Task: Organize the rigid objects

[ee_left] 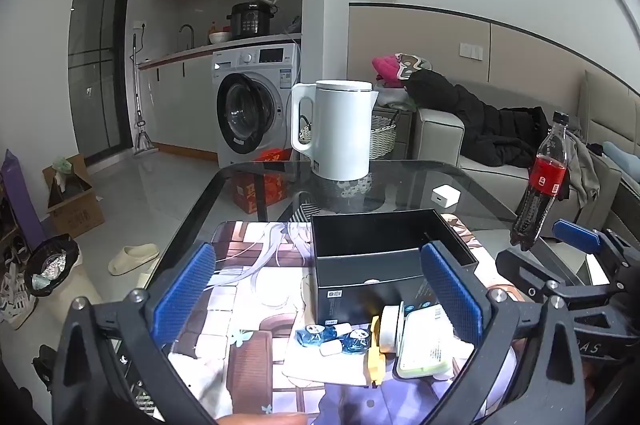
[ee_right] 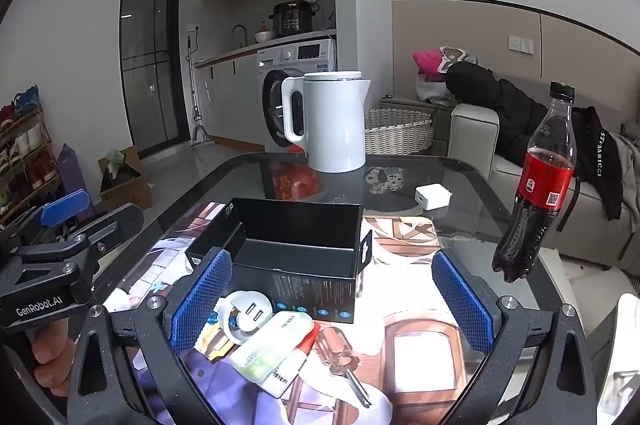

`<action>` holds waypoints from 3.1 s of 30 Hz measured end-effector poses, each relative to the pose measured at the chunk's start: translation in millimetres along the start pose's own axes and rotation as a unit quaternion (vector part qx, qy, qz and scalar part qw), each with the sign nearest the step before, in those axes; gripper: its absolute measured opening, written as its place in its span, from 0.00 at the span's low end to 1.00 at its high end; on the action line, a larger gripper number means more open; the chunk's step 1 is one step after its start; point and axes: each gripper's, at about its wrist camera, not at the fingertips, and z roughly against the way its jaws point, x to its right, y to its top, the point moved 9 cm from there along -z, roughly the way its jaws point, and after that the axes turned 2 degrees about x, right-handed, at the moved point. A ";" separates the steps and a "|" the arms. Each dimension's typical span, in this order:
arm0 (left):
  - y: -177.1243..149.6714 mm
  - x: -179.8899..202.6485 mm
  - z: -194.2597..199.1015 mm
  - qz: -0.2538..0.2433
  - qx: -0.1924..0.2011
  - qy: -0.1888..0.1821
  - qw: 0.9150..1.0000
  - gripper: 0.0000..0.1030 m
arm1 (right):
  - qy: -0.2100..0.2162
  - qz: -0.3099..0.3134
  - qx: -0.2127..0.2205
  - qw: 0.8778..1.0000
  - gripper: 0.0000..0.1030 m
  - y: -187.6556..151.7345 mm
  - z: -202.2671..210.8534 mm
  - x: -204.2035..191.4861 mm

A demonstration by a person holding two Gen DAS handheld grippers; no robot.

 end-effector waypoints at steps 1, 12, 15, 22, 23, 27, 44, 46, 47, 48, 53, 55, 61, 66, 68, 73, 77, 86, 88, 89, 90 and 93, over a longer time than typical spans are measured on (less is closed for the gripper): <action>-0.1 1.3 -0.7 0.000 0.000 0.000 1.000 1.00 | 0.000 0.000 0.000 1.000 0.99 0.0 0.6 -0.2; 2.0 0.0 0.5 0.001 -0.002 -0.002 1.000 1.00 | 0.000 0.006 -0.002 1.000 0.99 -4.9 0.1 -2.5; 1.9 0.6 0.5 0.001 -0.001 -0.002 1.000 1.00 | 0.000 0.005 -0.002 1.000 0.99 -4.8 0.0 -2.2; 2.1 0.8 0.2 0.001 -0.002 -0.003 1.000 1.00 | -0.003 0.006 -0.003 1.000 0.99 -5.7 -0.4 -1.2; 2.0 0.8 0.4 0.001 -0.002 -0.003 1.000 1.00 | -0.003 0.006 -0.003 1.000 0.99 -5.8 -0.4 -1.1; 2.2 0.7 0.4 0.002 -0.001 -0.002 1.000 1.00 | -0.003 0.007 -0.004 1.000 0.99 -5.8 -0.6 -1.4; 2.3 -1.6 0.3 0.005 -0.006 -0.004 1.000 1.00 | -0.003 0.008 -0.007 1.000 0.99 -7.5 -1.6 -1.4; 2.3 -1.5 0.3 0.005 -0.006 -0.004 1.000 1.00 | -0.003 0.008 -0.008 1.000 0.99 -9.1 -1.0 -0.4; 2.1 -1.4 0.2 0.005 -0.007 -0.005 1.000 1.00 | -0.003 0.008 -0.008 1.000 0.99 -9.2 -1.1 -0.3; 2.1 -1.6 0.4 0.004 -0.006 -0.005 1.000 1.00 | -0.003 0.008 -0.008 1.000 0.99 -9.3 -1.1 -0.3; 1.9 -1.9 -0.5 0.006 -0.008 -0.005 1.000 1.00 | -0.003 0.008 -0.008 1.000 0.99 -8.9 -1.3 -0.8; 1.9 -2.0 -0.3 0.006 -0.008 -0.005 1.000 1.00 | -0.003 0.008 -0.008 1.000 0.99 -8.6 -1.5 -1.1; 2.8 -2.1 -0.6 0.006 -0.006 -0.004 1.000 1.00 | -0.004 0.008 -0.009 1.000 0.99 -12.0 -2.0 0.0; 3.0 -2.3 -0.8 0.007 -0.008 -0.005 1.000 1.00 | -0.005 0.009 -0.009 1.000 0.99 -11.4 -2.2 -0.2; 3.7 -2.6 -0.3 0.006 -0.007 -0.005 1.000 1.00 | -0.004 0.009 -0.009 1.000 0.99 -11.3 -1.9 0.0; 6.7 -5.2 -1.1 0.007 -0.009 -0.005 1.000 1.00 | -0.004 0.008 -0.009 1.000 0.99 -10.8 -3.2 0.6; 10.2 -8.8 -6.1 -0.002 -0.021 0.000 1.000 1.00 | -0.001 0.009 -0.015 1.000 0.99 -12.3 -7.3 1.3; -2.5 -16.2 -34.9 -0.039 -0.102 0.001 0.994 1.00 | 0.005 0.024 -0.078 0.997 0.99 -18.0 -33.1 8.6; -9.3 -16.2 -40.8 -0.049 -0.131 -0.009 0.990 1.00 | 0.004 0.026 -0.101 0.994 0.99 -23.5 -40.5 12.5; -12.1 -16.0 -42.9 -0.056 -0.140 -0.010 0.989 1.00 | 0.004 0.027 -0.112 0.993 0.99 -26.1 -44.0 14.1; -14.4 -16.4 -44.8 -0.064 -0.147 -0.009 0.987 1.00 | 0.002 0.028 -0.119 0.993 0.99 -27.0 -45.7 15.3; -19.8 -20.5 -49.8 -0.080 -0.164 0.000 0.983 0.99 | -0.002 0.032 -0.131 0.991 0.99 -29.3 -49.8 20.1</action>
